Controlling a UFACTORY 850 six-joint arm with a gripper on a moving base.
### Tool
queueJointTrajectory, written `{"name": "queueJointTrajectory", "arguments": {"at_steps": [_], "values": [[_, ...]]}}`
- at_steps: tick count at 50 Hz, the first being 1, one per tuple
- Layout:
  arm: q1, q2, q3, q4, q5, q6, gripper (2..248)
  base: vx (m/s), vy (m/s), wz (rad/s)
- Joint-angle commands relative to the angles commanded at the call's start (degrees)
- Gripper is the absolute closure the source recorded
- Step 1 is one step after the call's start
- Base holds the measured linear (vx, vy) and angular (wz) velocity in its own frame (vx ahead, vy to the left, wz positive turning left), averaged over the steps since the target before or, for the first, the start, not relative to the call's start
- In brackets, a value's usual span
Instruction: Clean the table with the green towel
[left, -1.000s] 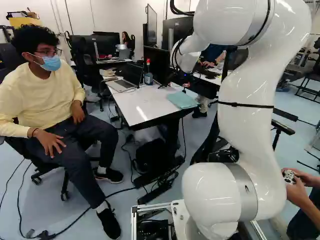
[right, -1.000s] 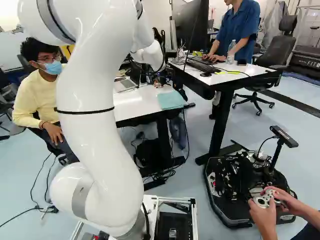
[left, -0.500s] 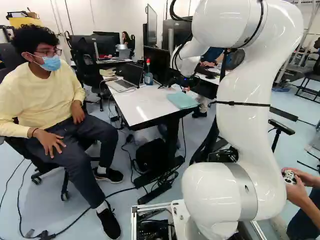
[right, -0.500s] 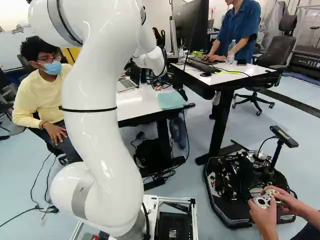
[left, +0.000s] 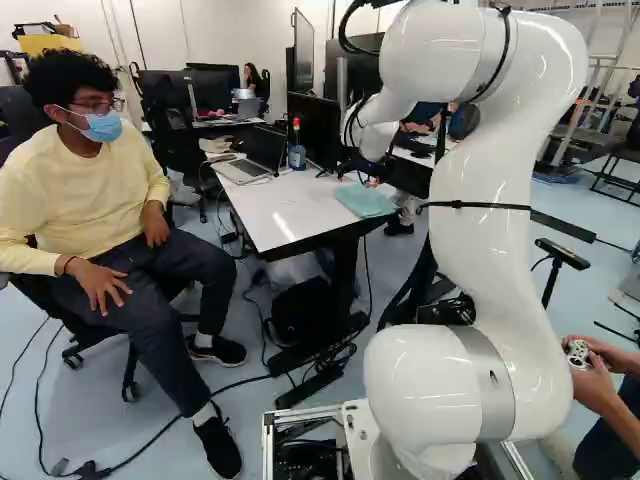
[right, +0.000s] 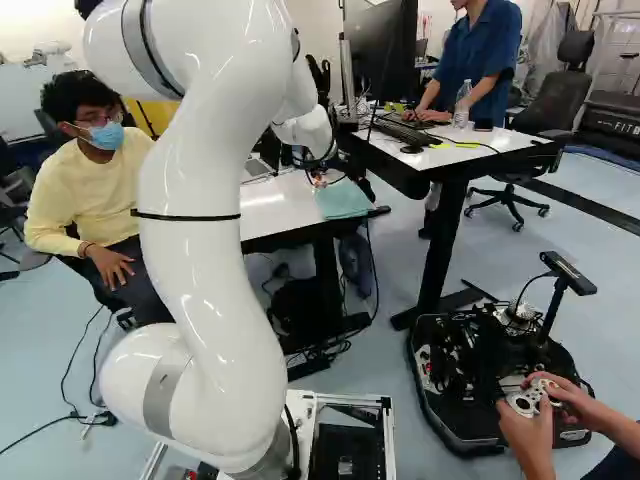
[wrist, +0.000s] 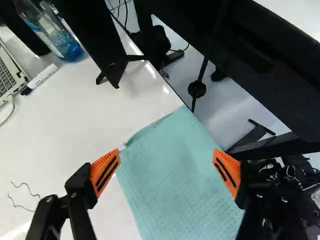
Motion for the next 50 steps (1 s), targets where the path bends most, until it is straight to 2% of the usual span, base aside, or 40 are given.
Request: {"name": "queueJointTrajectory", "arguments": {"at_steps": [24,50], "values": [[0.0,-1.0,-0.2,0.0,0.9,0.0,3,0.000,0.000,0.000],[0.0,-1.0,-0.2,0.0,-2.6,0.0,3,0.000,0.000,0.000]]}}
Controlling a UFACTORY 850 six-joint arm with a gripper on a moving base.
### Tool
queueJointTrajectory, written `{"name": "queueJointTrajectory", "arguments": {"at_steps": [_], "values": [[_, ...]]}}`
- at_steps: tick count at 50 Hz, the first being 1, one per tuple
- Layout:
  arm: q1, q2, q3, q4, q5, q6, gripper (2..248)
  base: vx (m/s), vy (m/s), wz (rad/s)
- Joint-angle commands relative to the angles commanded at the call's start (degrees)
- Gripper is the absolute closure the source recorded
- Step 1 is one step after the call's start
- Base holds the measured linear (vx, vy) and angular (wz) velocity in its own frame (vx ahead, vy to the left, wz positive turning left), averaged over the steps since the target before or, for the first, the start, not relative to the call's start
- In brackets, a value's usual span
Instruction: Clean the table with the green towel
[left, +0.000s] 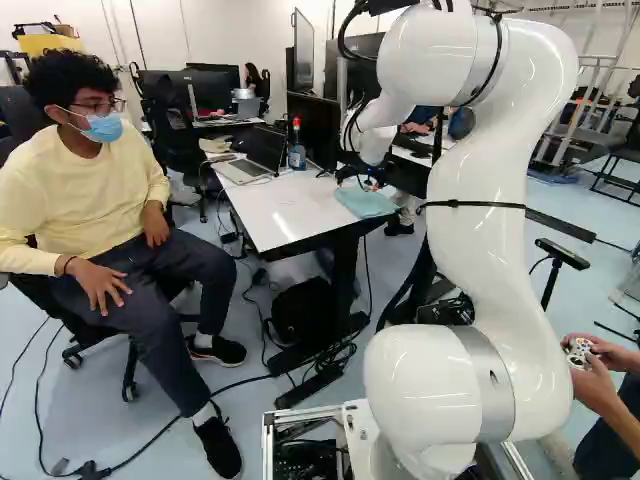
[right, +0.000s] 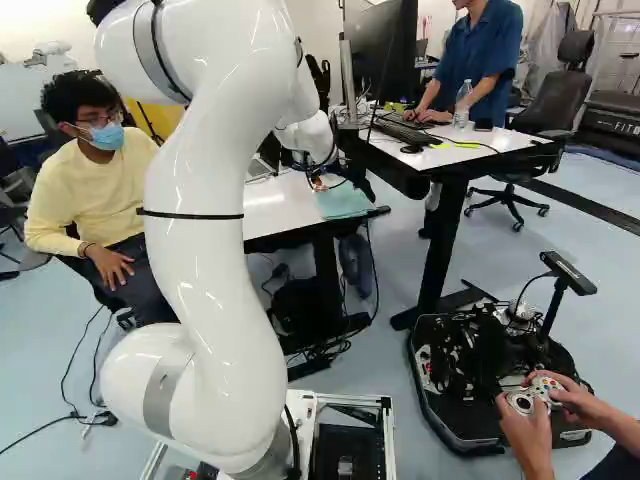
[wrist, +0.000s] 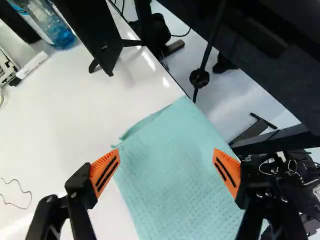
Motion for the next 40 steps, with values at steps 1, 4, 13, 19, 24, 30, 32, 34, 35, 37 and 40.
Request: {"name": "queueJointTrajectory", "arguments": {"at_steps": [1,4,13,19,24,30,32,34,35,37,40], "values": [[0.0,0.0,0.0,0.0,-0.1,0.0,3,0.000,0.000,0.000],[-0.1,0.1,0.1,0.0,-0.3,0.0,3,0.000,0.000,0.000],[-0.8,0.7,0.9,0.0,-0.8,0.0,3,0.000,0.000,0.000],[-1.3,1.1,1.4,0.0,-0.8,0.0,3,0.000,0.000,0.000],[-1.4,1.2,1.6,-0.1,-0.8,0.0,3,0.000,0.000,0.000],[-1.5,1.3,1.7,-0.3,-0.9,0.0,3,0.000,0.000,0.000],[-1.5,1.3,1.7,-0.3,-0.9,0.0,3,0.000,0.000,0.000],[-1.5,1.3,1.7,-0.4,-0.9,0.0,3,0.000,0.000,0.000],[-1.5,1.3,1.7,-0.4,-0.9,0.0,3,0.000,0.000,0.000],[-1.5,1.3,1.7,-0.4,-0.9,0.0,3,0.000,0.000,0.000],[-1.5,1.3,1.7,-0.4,-0.9,0.0,3,0.000,0.000,0.000]]}}
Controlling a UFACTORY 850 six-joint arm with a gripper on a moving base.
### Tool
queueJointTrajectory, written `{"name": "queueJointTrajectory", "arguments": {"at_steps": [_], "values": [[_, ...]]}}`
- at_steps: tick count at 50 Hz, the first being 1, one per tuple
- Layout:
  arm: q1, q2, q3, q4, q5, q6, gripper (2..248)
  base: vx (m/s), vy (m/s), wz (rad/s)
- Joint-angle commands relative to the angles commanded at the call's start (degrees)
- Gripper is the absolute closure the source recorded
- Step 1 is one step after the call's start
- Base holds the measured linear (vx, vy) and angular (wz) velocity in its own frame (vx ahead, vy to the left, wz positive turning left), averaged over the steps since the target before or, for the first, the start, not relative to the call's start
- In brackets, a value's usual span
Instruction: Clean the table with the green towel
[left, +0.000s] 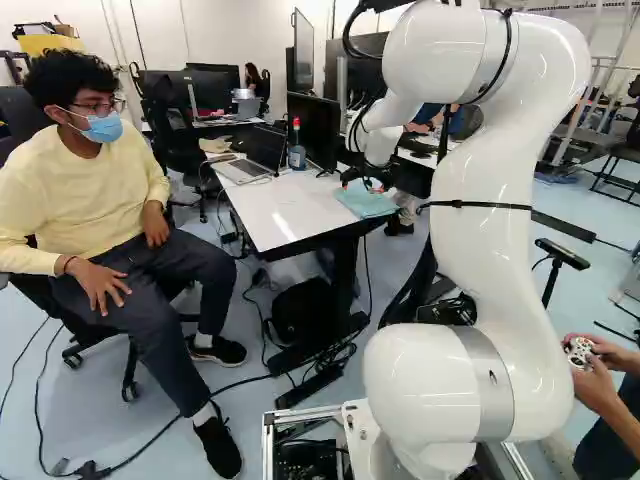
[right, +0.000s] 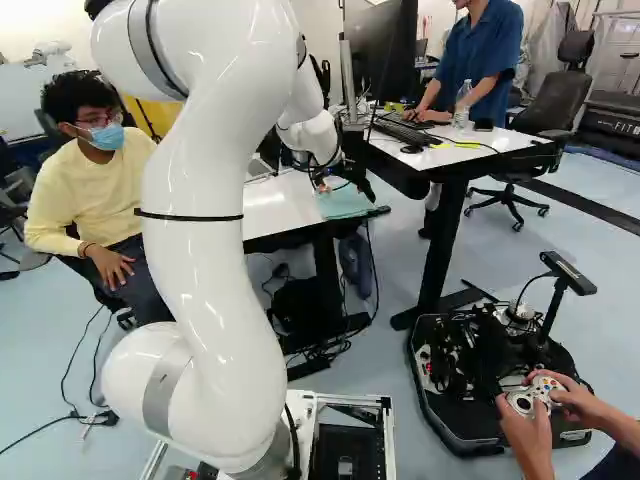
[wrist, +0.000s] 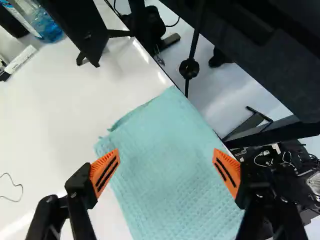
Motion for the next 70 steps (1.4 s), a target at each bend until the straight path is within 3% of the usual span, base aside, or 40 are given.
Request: {"name": "queueJointTrajectory", "arguments": {"at_steps": [70], "values": [[0.0,0.0,0.0,0.0,-4.0,0.0,3,0.000,0.000,0.000]]}}
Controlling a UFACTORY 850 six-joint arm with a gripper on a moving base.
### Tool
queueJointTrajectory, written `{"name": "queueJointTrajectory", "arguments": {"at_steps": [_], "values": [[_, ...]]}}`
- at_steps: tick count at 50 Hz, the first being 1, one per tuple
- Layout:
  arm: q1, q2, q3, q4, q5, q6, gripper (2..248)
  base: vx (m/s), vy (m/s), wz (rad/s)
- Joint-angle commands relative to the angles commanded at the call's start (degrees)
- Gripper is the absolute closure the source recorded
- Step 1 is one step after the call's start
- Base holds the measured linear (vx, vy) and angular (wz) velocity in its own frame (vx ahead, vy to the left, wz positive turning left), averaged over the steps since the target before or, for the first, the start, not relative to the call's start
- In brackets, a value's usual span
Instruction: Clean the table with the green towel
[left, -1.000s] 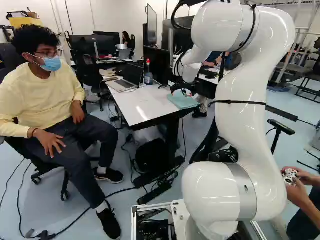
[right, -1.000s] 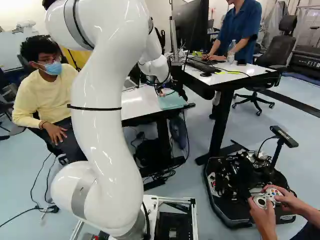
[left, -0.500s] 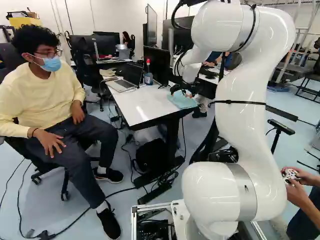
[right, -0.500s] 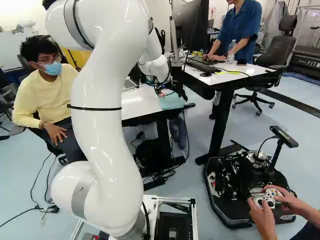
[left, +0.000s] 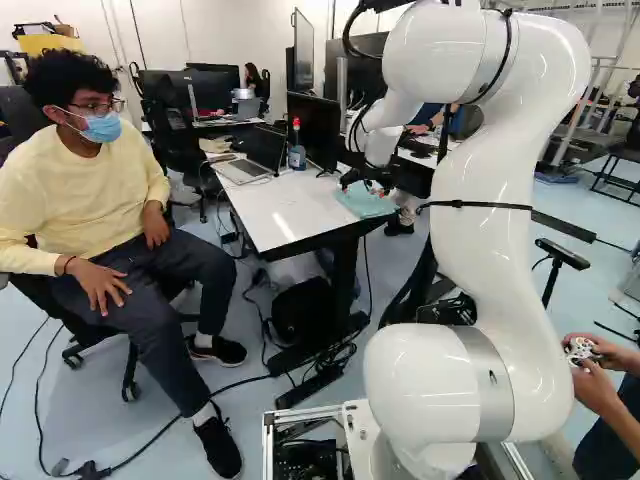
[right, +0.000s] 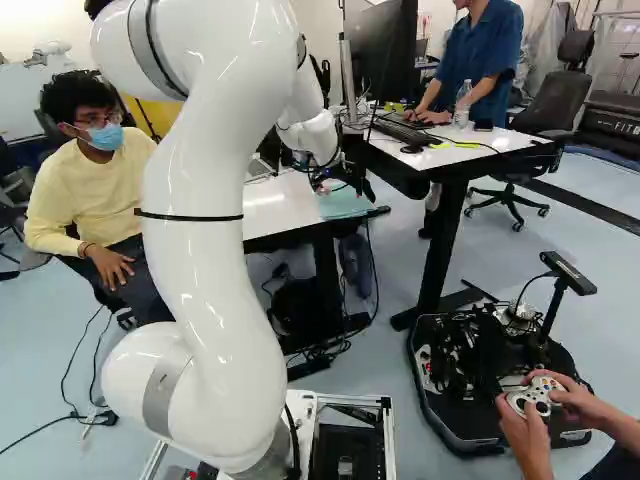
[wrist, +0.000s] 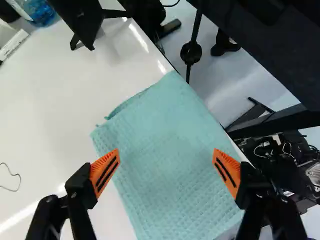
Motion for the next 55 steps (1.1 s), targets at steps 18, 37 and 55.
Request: {"name": "queueJointTrajectory", "arguments": {"at_steps": [18,37,55], "values": [[0.0,0.0,0.0,0.0,-0.3,0.0,7,0.000,0.000,0.000],[0.0,0.0,0.0,0.0,-0.3,0.0,45,0.000,0.000,0.000],[0.0,0.0,0.0,0.0,-0.3,0.0,94,0.000,0.000,0.000]]}}
